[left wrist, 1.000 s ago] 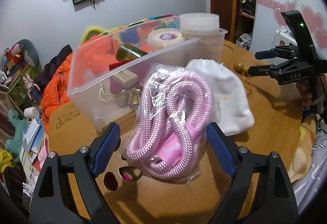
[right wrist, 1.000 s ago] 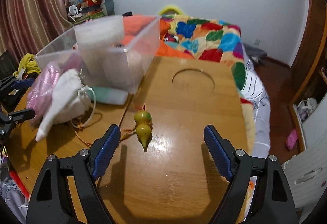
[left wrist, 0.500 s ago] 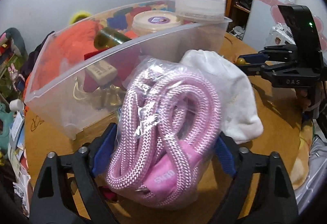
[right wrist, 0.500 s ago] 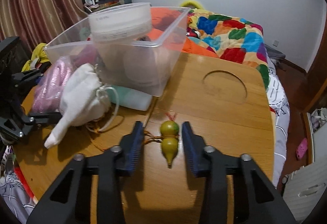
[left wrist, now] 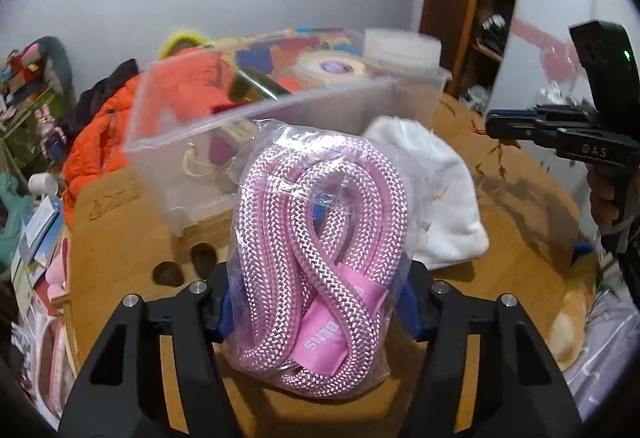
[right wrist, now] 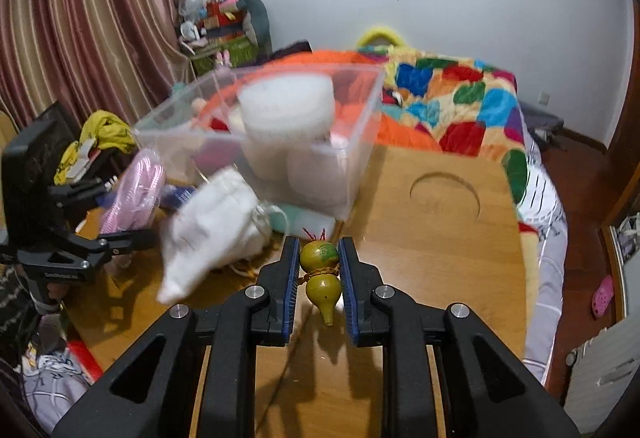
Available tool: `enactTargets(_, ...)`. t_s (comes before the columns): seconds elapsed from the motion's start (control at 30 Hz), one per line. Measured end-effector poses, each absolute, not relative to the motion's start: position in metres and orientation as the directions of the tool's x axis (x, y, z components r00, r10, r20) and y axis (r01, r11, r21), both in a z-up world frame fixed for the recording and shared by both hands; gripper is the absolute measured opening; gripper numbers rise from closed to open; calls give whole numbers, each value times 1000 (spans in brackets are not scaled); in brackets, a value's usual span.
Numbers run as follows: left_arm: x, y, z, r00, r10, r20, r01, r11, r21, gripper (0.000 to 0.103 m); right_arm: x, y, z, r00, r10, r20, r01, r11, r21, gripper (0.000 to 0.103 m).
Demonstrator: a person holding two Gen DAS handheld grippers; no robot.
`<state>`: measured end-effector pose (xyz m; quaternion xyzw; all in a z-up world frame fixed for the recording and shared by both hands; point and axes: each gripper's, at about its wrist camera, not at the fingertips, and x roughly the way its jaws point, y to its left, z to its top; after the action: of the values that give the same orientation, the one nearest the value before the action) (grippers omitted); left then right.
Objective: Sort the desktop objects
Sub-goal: 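Carry the rope bag and gourd over the clear box and open both grippers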
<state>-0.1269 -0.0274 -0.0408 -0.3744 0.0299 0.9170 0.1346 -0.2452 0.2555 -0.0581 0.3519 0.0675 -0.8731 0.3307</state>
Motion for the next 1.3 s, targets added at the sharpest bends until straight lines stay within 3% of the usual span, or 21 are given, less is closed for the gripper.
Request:
enactTargets(0.43,-130,-71,15,-802,219,-556,-149,-974,-168,62,-243,221,-3,-602,-605,-521,680,-731,63,17)
enactTargets(0.77,-165,-80,18,-800,238,-551,-148,-968,-202,61,-260,154,-11,-535,-638,-554,766,-642,-1,18)
enactTargets(1.3,-211,-78,4,-762,266,-590,-167,-961,-219,61,-275,107,-38,-540,-559,-629,779,-615,-123,18)
